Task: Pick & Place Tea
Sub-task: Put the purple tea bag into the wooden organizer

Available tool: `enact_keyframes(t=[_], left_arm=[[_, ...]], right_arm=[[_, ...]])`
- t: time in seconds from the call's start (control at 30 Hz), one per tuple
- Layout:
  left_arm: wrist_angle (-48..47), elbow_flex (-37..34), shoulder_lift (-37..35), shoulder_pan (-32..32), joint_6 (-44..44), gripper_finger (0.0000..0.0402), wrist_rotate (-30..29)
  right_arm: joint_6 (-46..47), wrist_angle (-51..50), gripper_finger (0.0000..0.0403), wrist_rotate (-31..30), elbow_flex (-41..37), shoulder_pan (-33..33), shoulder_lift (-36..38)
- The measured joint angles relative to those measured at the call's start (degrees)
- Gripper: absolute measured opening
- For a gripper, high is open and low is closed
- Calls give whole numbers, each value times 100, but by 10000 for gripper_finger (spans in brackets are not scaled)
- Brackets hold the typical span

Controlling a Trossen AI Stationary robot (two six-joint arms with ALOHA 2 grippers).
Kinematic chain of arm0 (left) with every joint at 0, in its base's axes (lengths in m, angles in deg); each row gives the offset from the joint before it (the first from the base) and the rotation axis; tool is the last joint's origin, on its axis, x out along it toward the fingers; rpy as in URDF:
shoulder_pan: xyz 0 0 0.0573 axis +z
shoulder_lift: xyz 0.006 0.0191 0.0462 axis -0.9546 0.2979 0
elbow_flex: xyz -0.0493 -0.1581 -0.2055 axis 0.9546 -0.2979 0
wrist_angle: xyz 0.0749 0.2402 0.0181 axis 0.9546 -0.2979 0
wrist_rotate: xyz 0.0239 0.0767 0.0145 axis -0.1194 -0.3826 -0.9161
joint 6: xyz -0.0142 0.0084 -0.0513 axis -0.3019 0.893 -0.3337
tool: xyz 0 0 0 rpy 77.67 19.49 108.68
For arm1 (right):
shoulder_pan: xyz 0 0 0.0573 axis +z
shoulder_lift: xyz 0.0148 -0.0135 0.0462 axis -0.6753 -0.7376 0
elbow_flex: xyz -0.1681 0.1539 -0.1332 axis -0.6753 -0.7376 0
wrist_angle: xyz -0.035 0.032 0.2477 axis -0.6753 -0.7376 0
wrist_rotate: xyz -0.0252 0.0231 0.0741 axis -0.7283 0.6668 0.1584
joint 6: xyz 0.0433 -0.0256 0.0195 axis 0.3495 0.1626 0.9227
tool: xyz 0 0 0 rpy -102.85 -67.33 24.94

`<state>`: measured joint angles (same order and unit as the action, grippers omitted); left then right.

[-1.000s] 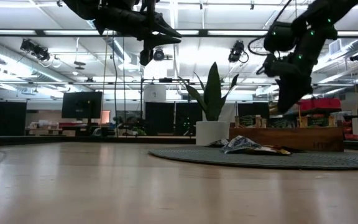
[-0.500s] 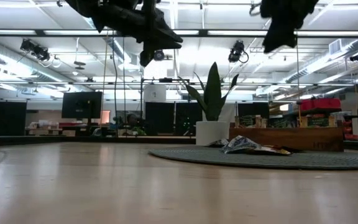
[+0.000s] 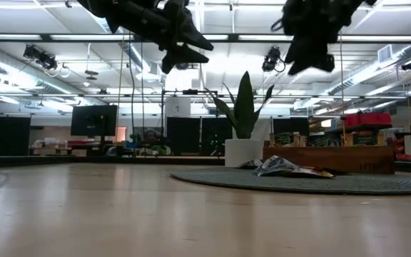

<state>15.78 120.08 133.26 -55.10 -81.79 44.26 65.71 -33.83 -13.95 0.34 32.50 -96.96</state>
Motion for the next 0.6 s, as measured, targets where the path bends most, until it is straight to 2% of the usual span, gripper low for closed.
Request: enact_keyframes(t=[0.2, 0.33, 0.47, 0.6], left_arm=[[-196, 0, 0, -18, -261, 178, 45], [-475, 0, -2, -19, -262, 177, 458], [-911, 0, -2, -23, -259, 177, 778], [-1186, 0, -2, -21, -207, 177, 856]], right_arm=[[662, 354, 149, 0, -36, 259, -1191], [1297, 462, 149, 136, -36, 359, -1878], [1773, 613, 149, 259, -41, 426, -2371], [2199, 958, 149, 274, -41, 461, -2724]])
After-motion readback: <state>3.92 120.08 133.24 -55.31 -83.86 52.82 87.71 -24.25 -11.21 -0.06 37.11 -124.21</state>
